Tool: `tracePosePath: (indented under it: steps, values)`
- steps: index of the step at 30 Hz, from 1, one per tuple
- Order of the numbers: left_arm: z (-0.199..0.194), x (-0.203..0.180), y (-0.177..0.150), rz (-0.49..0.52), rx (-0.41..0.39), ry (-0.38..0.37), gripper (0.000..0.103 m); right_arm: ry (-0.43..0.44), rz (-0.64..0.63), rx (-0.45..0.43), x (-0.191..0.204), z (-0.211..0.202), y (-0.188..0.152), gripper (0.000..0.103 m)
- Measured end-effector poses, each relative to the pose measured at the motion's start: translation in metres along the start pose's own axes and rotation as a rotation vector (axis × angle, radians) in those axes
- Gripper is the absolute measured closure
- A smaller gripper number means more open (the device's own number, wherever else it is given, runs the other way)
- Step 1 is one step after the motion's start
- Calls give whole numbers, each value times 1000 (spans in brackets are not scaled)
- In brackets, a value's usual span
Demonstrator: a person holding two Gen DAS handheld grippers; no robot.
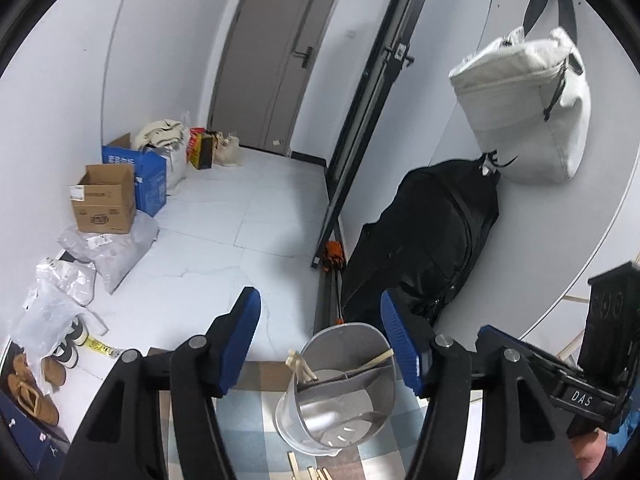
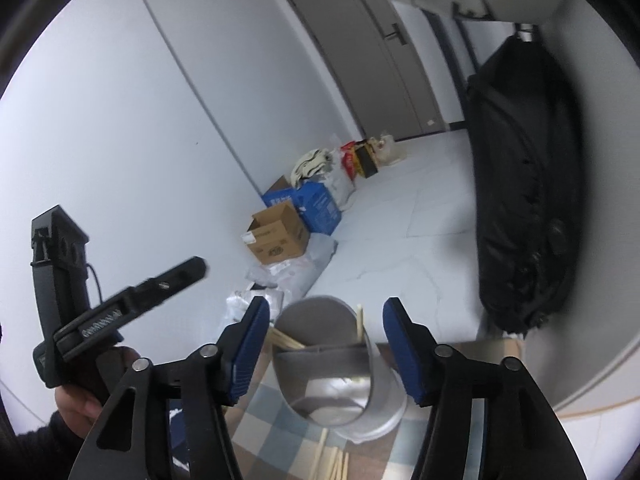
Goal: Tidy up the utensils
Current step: 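Open both tools to drop the chopsticks into the holder, then move both open tools back toward the chopstick pile on the cloth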
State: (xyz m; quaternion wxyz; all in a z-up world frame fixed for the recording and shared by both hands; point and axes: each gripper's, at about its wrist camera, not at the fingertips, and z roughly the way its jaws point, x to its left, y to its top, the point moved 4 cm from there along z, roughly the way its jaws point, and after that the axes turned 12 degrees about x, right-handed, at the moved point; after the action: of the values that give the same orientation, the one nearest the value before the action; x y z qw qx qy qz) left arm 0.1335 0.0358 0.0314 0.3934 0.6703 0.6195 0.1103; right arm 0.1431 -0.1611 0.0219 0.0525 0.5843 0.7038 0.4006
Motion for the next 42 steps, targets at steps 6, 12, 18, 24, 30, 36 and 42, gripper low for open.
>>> tracePosePath:
  steps: [6, 12, 18, 24, 30, 36, 42]
  values:
    - [-22, -11, -14, 18, -22, 62, 45, -6, 3, -26, 10, -22, -18, 30]
    - [-44, -23, -29, 39, -49, 123, 35, 12, -19, -63, 27, -49, -39, 20]
    - [-64, -35, -44, 78, -93, 164, 20, 2, -44, -108, 41, -71, -57, 11]
    - [-77, -41, -60, 90, -115, 184, 19, -21, -68, -119, 51, -83, -77, 6]
    - [-85, -44, -79, 91, -123, 195, 18, -51, -86, -139, 56, -93, -96, 0]
    - [-83, -38, -102, 79, -118, 209, 10, -85, -139, -164, 60, -92, -116, 0]
    - [-67, -24, -122, 54, -77, 218, 10, -118, -175, -138, 56, -75, -135, 0]
